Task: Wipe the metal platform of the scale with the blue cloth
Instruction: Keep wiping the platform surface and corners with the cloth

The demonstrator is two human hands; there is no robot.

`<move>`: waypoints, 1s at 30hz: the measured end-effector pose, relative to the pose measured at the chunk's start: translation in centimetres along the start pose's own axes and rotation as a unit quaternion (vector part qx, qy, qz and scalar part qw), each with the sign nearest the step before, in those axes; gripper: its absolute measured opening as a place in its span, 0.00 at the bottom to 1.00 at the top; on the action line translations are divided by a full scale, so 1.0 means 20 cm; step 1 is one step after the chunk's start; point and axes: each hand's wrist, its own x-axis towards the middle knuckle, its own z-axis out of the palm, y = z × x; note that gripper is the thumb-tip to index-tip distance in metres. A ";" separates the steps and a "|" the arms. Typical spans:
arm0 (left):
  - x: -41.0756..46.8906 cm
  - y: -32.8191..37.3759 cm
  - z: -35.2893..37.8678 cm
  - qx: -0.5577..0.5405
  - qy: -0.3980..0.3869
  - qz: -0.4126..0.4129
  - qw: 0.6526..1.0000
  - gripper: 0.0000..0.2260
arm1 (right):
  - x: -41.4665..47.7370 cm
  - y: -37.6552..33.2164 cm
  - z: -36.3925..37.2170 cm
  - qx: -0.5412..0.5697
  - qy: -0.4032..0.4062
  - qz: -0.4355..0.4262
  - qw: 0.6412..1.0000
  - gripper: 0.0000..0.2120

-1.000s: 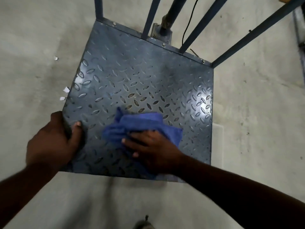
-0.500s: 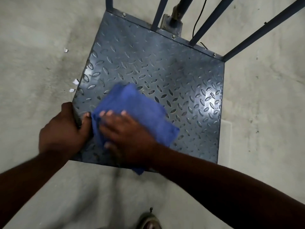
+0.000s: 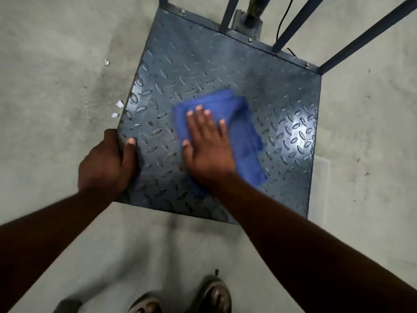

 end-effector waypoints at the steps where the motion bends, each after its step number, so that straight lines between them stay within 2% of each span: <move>1: 0.00 0.00 -0.01 -0.008 -0.005 -0.001 1.000 0.23 | -0.07 -0.10 0.02 0.000 -0.024 -0.059 0.998 0.33; 3: 0.00 0.02 -0.03 -0.028 -0.013 -0.009 0.999 0.20 | -0.17 -0.15 0.02 0.001 -0.040 -0.092 0.995 0.33; 5: 0.00 0.01 -0.04 -0.039 -0.012 -0.030 0.999 0.19 | -0.18 -0.06 0.02 -0.002 -0.037 -0.079 0.996 0.33; 7: 0.00 0.01 -0.03 -0.044 -0.009 -0.043 0.998 0.20 | -0.16 0.09 0.01 -0.017 -0.005 0.022 1.000 0.33; 10: 0.01 -0.02 -0.01 -0.035 0.007 -0.032 0.999 0.21 | -0.06 0.33 -0.03 -0.008 0.014 0.218 0.976 0.35; 12: 0.02 -0.02 0.02 -0.035 0.011 -0.011 0.999 0.22 | 0.00 0.35 -0.02 0.011 0.013 0.294 0.956 0.36; 13: 0.03 -0.02 0.03 -0.033 0.014 -0.003 0.999 0.22 | 0.02 0.30 -0.02 0.012 0.019 0.303 0.953 0.36; 14: 0.03 -0.01 0.02 -0.027 0.014 -0.002 1.000 0.21 | 0.02 0.21 -0.01 0.008 0.021 0.286 0.958 0.35; 17: 0.02 -0.01 0.01 -0.016 0.013 -0.011 1.000 0.20 | -0.02 -0.13 0.03 -0.019 0.013 0.155 0.988 0.34; 21: 0.02 0.00 0.00 -0.038 0.052 -0.036 0.997 0.25 | -0.05 -0.55 0.06 -0.007 -0.011 0.076 0.997 0.33; 23: 0.01 0.02 0.00 -0.038 0.065 -0.055 0.996 0.27 | -0.13 -0.62 0.07 -0.015 -0.046 -0.017 0.999 0.33; 25: 0.01 0.02 0.00 -0.032 0.053 -0.071 0.996 0.29 | -0.23 -0.53 0.06 -0.002 -0.050 -0.078 0.996 0.32; 27: 0.02 0.01 -0.02 -0.039 0.018 -0.082 0.996 0.28 | -0.32 -0.31 0.05 0.002 -0.044 -0.037 0.998 0.31; 30: 0.03 0.01 -0.04 -0.055 -0.012 -0.089 0.994 0.27 | -0.44 0.17 0.00 -0.017 -0.025 0.174 0.984 0.33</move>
